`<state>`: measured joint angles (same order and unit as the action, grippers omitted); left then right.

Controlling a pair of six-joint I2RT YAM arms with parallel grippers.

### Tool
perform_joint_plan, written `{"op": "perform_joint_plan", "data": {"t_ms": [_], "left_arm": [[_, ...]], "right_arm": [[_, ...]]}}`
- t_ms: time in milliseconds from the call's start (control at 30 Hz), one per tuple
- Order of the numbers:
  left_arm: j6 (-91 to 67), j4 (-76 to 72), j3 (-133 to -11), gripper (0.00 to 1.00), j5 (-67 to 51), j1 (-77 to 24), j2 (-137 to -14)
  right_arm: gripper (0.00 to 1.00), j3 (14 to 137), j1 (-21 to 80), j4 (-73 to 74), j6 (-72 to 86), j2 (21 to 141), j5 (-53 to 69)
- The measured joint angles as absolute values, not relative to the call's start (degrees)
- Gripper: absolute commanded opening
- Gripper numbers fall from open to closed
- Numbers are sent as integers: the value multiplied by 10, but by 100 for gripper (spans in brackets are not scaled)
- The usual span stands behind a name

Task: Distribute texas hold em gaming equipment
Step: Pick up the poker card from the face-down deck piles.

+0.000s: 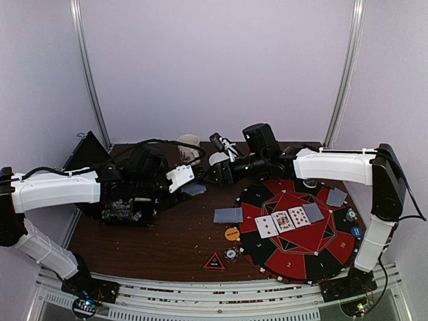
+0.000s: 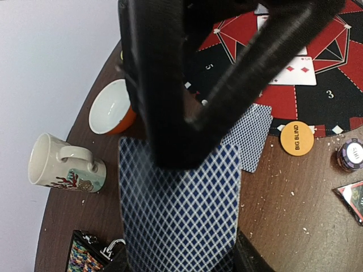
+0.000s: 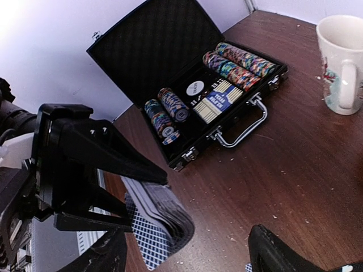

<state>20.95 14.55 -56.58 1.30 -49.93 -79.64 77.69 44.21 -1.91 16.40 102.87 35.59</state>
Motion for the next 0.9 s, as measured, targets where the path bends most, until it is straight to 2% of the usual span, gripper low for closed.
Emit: {"op": "perform_joint_plan", "data": {"t_ms": [67,267,433,567,833,900], "left_arm": [[209,145,-566,44,13,-499,-796],[209,145,-566,44,13,-499,-796],[210,144,-566,44,18,-499,-796],[210,142,-565,44,27,-498,-796],[211,140,-563,44,30,-498,-797],[211,139,-563,44,30,-498,-797]], "right_arm": [[75,777,451,-25,158,1037,364],[60,799,460,-30,146,1070,354],[34,824,460,-18,134,1087,335],[20,833,465,1,120,1086,328],[13,833,465,47,94,1063,301],[8,833,463,57,89,1055,291]]}}
